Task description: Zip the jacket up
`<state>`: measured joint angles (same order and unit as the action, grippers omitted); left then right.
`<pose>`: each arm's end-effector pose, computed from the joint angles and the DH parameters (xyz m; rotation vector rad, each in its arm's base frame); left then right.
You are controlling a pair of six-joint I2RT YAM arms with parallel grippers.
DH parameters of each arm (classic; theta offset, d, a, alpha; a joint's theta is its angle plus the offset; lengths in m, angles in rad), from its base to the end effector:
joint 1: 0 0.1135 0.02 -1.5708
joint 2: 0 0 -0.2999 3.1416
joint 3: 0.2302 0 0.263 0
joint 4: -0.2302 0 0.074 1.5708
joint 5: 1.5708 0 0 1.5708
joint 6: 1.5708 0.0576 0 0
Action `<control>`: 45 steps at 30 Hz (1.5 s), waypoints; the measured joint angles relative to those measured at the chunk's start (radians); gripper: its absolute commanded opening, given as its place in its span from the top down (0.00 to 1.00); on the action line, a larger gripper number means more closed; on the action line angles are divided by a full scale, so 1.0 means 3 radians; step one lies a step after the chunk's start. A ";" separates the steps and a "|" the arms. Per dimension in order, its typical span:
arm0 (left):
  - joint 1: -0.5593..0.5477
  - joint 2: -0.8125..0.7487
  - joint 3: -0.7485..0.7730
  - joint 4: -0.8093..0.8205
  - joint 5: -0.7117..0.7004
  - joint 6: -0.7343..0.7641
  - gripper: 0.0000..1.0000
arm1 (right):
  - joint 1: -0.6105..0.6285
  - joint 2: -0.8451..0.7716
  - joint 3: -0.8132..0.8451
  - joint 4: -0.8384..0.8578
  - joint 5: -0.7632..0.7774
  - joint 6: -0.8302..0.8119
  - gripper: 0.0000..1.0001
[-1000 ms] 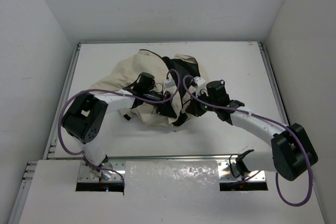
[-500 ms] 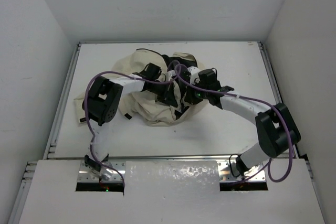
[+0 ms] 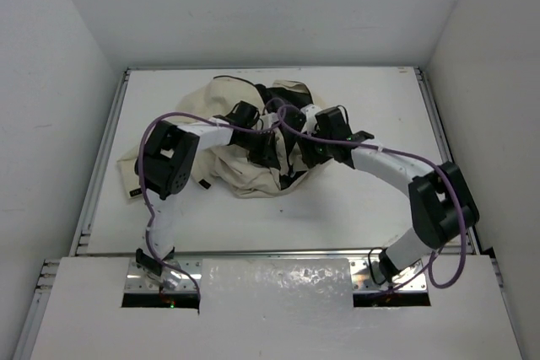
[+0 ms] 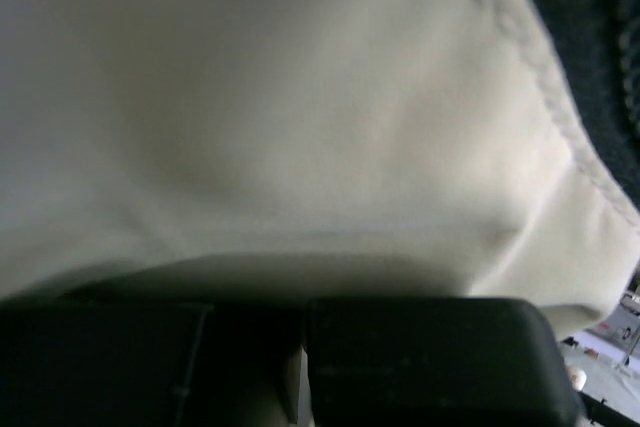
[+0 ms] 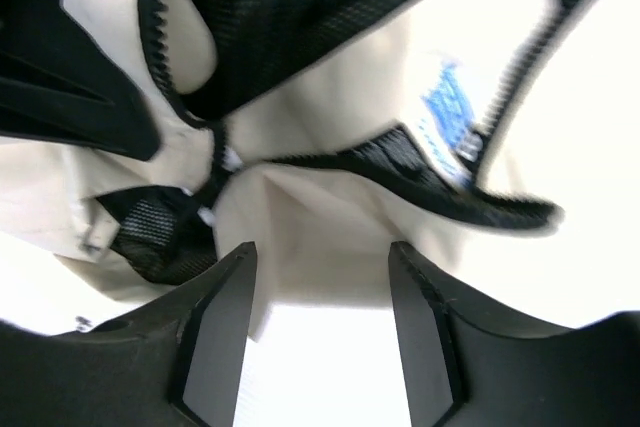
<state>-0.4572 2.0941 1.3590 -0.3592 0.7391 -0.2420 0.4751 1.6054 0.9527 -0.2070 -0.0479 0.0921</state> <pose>0.3898 -0.2350 0.1425 0.5425 2.6570 -1.2071 0.3154 0.1653 0.2057 -0.4884 2.4048 0.3114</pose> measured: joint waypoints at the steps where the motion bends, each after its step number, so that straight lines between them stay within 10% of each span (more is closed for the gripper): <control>1: 0.0000 -0.0011 -0.0017 0.0020 -0.0010 -0.0022 1.00 | 0.0018 -0.0064 0.0004 -0.0043 0.0084 -0.0001 0.43; 5: -0.0006 -0.0097 -0.0130 0.0088 -0.0037 -0.0128 1.00 | 0.0309 -0.0495 0.0005 -0.0139 0.0722 0.0100 0.44; 12: -0.0025 -0.0118 -0.0161 0.0128 -0.0069 -0.0301 1.00 | 0.1230 -0.0825 -0.0179 0.0296 0.1231 0.0928 0.78; 25: -0.0025 -0.0118 -0.0160 0.0142 -0.0099 -0.0360 1.00 | 0.1283 -0.0065 -0.0421 0.0268 0.1403 0.1888 0.71; 45: -0.0025 -0.0117 -0.0168 0.0168 -0.0071 -0.0183 1.00 | 0.1193 0.0546 -0.0277 0.0511 0.1353 0.1662 0.74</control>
<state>-0.4648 2.0590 1.3087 -0.3088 0.7177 -0.2970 0.8330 1.7691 0.8696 -0.0536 0.3580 0.5907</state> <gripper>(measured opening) 0.006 0.263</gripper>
